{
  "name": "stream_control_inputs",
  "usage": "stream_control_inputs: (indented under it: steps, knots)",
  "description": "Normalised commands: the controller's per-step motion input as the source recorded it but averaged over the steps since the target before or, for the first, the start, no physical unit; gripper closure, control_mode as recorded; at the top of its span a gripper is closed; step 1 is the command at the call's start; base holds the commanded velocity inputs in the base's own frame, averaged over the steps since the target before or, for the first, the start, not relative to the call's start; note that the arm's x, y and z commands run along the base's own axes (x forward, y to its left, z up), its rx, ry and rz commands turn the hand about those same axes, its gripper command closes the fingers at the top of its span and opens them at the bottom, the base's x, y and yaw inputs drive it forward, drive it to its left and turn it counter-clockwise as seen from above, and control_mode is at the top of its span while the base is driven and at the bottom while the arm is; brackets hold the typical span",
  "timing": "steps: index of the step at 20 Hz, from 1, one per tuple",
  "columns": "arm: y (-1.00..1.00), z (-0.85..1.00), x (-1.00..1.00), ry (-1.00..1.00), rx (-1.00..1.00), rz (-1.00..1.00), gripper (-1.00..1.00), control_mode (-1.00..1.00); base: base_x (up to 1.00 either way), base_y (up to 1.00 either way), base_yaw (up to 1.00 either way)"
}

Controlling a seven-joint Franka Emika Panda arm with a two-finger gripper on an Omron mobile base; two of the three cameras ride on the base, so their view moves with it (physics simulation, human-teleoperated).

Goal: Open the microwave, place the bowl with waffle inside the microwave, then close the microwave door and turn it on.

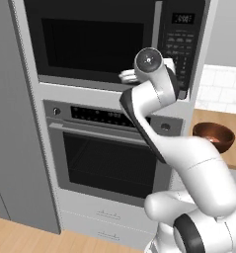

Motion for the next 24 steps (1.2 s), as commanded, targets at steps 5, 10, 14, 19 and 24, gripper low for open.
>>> stream_control_inputs:
  steps: [5, 10, 14, 19, 24]
  knots:
    - [0.0, -0.03, 0.46, 0.0, -0.05, -0.04, -1.0, -1.0, 0.0, 0.0, 0.0]
    - [-0.07, -0.18, 0.36, -0.01, -0.08, -0.06, -1.0, -1.0, 0.0, 0.0, 0.0]
    - [-0.27, -0.34, 0.39, -0.01, -0.07, -0.07, -1.0, -1.0, 0.0, 0.0, 0.0]
    - [-0.44, -0.37, 0.49, 0.0, -0.01, -0.05, -1.0, -1.0, 0.0, 0.0, 0.0]
    - [-0.04, -0.44, 0.7, -0.03, 0.0, 0.0, 1.0, -1.0, 0.0, 0.0, 0.0]
